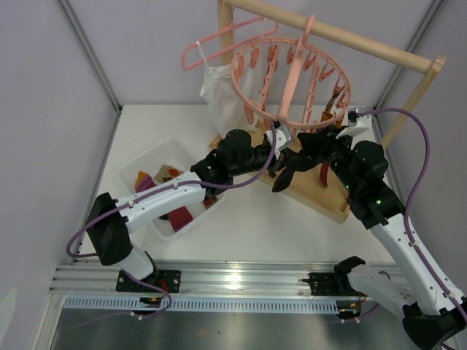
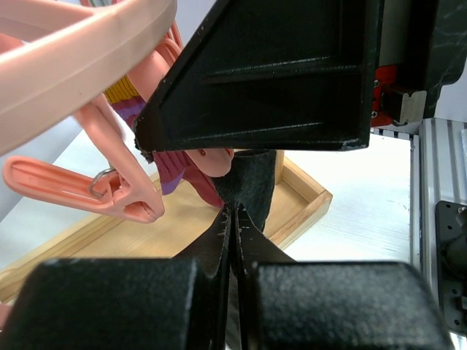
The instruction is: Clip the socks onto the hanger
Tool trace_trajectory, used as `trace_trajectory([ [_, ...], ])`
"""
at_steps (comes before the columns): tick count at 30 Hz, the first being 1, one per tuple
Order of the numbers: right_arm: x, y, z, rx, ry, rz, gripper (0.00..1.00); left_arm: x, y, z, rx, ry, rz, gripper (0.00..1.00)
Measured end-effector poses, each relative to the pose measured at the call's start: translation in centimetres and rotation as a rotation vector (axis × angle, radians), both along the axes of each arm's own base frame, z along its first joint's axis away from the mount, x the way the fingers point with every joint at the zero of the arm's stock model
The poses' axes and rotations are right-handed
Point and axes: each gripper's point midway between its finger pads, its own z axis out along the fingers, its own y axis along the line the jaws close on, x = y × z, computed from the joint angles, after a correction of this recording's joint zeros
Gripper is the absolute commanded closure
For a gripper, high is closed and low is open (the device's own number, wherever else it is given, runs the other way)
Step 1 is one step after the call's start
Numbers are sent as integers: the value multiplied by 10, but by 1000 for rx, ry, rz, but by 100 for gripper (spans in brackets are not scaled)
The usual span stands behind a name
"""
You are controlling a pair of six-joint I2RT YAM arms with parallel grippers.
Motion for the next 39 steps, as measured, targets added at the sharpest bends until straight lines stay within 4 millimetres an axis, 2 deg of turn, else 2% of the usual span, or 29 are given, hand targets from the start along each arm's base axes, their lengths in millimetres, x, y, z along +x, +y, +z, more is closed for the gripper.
trace_trajectory([
  [6, 1, -1, -1, 0, 1, -5, 100, 0, 0, -3, -8, 3, 0, 99],
  [14, 2, -1, -3, -2, 5, -9, 100, -2, 2, -17, 6, 24, 0, 99],
  [26, 2, -2, -4, 0, 5, -10, 100, -4, 4, 3, -45, -8, -2, 99],
  [39, 2, 0, -3, 17, 10, -4, 100, -5, 4, 5, -54, -7, -3, 99],
])
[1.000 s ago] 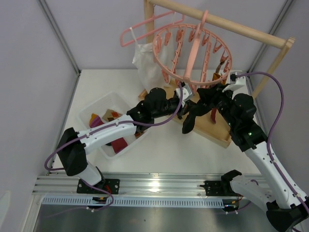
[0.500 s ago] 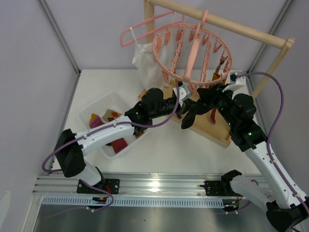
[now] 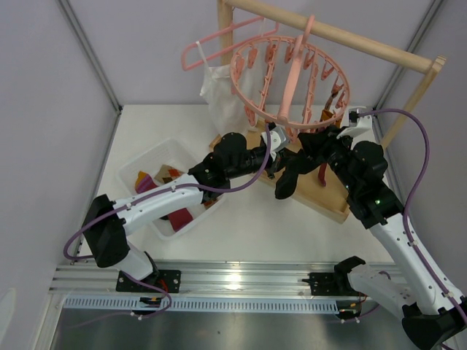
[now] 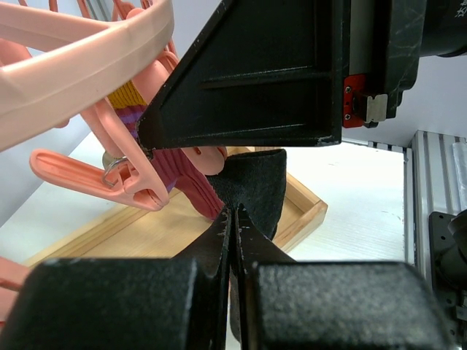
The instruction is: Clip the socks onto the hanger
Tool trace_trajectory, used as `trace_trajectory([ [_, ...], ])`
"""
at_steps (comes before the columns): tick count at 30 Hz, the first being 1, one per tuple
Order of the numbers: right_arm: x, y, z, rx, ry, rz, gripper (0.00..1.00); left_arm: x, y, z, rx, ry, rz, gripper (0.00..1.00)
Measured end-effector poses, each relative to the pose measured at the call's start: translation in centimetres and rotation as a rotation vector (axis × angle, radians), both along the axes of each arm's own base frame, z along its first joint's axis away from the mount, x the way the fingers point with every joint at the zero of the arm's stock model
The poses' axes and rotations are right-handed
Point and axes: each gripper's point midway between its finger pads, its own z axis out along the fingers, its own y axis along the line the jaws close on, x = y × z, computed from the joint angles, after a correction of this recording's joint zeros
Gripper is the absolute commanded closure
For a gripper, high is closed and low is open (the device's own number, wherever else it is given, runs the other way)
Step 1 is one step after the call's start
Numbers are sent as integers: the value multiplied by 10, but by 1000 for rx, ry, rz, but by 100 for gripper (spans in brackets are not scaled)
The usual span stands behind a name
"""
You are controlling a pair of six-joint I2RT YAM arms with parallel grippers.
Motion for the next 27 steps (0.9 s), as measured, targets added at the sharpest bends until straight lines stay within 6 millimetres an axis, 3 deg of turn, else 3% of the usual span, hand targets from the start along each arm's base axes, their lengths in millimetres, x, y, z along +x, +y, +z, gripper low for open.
trace_trajectory([
  [27, -4, 9, 2, 29, 8, 50, 100, 0, -4, 5, -35, 14, -5, 99],
])
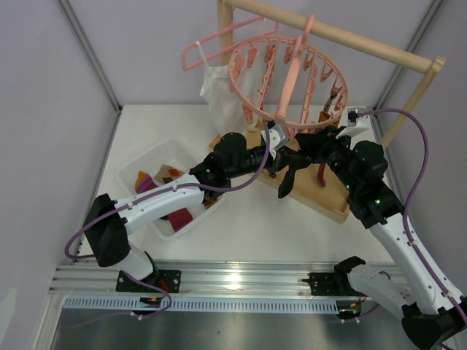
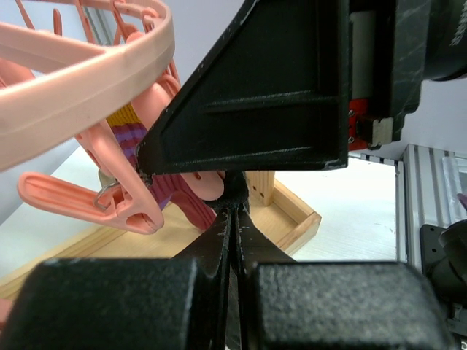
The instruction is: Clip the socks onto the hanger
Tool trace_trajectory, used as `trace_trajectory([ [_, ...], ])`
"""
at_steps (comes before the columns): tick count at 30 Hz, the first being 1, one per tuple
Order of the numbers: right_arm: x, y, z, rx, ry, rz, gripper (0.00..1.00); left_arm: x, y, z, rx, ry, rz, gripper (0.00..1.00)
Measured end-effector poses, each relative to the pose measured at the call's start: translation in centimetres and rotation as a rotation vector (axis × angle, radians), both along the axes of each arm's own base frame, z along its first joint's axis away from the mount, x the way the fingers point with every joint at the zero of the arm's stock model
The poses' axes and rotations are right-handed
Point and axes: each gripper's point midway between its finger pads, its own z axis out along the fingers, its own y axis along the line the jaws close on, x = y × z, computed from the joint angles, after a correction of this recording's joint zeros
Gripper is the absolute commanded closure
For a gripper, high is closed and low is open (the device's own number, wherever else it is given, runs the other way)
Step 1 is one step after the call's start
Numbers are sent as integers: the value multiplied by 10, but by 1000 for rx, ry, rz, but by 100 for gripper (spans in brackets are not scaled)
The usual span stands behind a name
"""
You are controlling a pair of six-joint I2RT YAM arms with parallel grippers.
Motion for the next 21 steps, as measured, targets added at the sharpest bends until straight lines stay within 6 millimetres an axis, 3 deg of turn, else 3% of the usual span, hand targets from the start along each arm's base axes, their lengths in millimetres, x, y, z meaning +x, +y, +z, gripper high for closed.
trace_trajectory([
  [21, 2, 0, 0, 4, 2, -2, 100, 2, 0, 8, -29, -8, 18, 99],
])
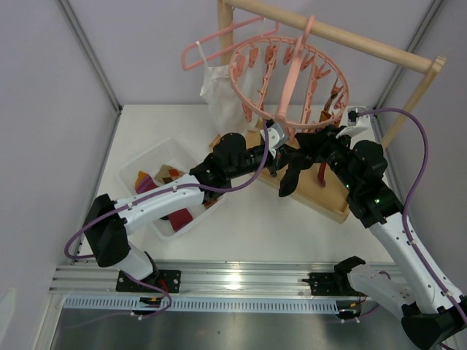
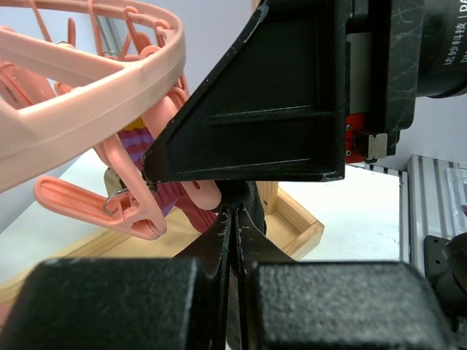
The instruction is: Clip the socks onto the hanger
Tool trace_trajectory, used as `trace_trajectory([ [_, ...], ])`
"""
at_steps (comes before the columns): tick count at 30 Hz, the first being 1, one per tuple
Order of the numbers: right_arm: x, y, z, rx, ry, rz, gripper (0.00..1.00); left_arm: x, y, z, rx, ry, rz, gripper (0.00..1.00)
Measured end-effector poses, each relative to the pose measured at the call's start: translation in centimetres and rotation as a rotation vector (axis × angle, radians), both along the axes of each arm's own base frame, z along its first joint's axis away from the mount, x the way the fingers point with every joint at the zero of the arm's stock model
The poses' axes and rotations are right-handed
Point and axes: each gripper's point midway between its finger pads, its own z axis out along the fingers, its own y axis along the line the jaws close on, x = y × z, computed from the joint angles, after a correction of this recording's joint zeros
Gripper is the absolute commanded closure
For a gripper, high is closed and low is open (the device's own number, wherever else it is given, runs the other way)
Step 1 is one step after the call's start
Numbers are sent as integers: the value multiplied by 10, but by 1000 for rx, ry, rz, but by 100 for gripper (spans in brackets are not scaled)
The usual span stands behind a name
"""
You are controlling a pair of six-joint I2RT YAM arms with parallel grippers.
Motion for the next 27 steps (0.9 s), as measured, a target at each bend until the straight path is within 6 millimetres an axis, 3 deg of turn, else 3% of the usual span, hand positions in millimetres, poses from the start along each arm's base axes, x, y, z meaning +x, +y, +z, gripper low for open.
trace_trajectory([
  [14, 1, -1, 1, 11, 1, -4, 99, 4, 1, 4, -38, 59, 39, 99],
  [23, -3, -3, 3, 21, 4, -8, 38, 5, 1, 8, -59, 58, 48, 98],
  [25, -5, -5, 3, 20, 6, -13, 32, 7, 1, 11, -69, 52, 56, 98],
  [27, -7, -8, 3, 15, 7, -24, 25, 7, 1, 13, -75, 48, 59, 91],
])
